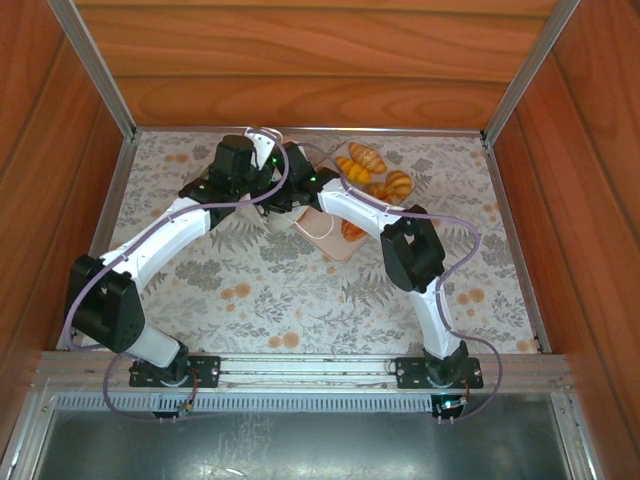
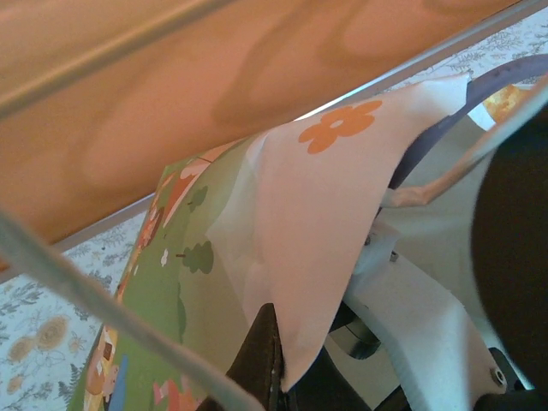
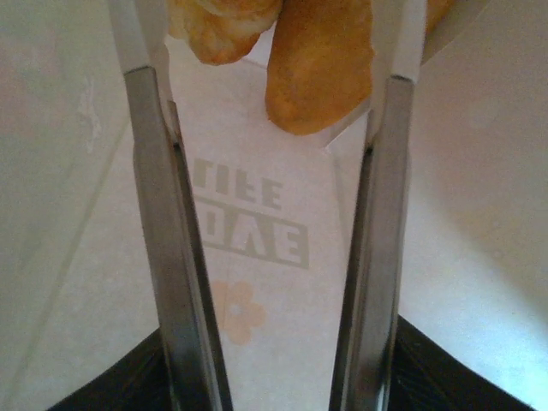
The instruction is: Take the fake bread out of the paper bag
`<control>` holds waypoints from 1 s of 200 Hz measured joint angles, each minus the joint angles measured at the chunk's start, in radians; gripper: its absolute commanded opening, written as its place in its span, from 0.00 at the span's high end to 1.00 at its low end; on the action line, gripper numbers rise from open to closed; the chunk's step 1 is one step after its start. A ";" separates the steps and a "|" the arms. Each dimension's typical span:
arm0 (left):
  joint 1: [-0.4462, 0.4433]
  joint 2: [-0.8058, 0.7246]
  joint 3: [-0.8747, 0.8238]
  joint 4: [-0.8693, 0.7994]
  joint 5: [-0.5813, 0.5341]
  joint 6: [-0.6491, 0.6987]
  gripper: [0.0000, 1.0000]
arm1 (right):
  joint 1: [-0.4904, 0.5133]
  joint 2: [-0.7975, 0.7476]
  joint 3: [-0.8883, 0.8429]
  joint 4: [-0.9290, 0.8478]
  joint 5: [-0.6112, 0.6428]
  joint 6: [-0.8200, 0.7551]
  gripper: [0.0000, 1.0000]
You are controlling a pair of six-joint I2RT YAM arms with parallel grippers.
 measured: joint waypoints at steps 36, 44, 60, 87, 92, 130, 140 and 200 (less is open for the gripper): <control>-0.001 0.002 0.005 -0.005 0.017 0.001 1.00 | -0.005 0.001 0.000 -0.001 0.006 0.002 0.68; -0.001 0.002 0.005 -0.006 0.018 0.001 1.00 | -0.005 0.001 -0.001 -0.002 0.009 0.002 0.70; -0.002 0.002 0.005 -0.006 0.015 0.003 1.00 | -0.005 0.000 -0.005 0.000 0.016 0.000 0.76; -0.005 0.001 0.004 -0.006 -0.003 0.008 1.00 | -0.005 -0.011 -0.042 0.018 0.024 -0.002 0.87; -0.005 0.000 0.004 -0.006 -0.008 0.011 1.00 | -0.005 -0.017 -0.052 0.023 0.026 -0.002 0.88; -0.017 -0.025 -0.024 0.008 -0.042 0.029 1.00 | -0.005 -0.084 -0.129 0.033 0.031 -0.003 0.95; -0.017 -0.030 -0.029 0.010 -0.051 0.029 1.00 | -0.005 -0.100 -0.145 0.035 0.031 -0.002 0.97; -0.017 -0.034 -0.032 0.043 -0.100 0.029 1.00 | -0.005 -0.172 -0.231 0.045 0.032 0.000 1.00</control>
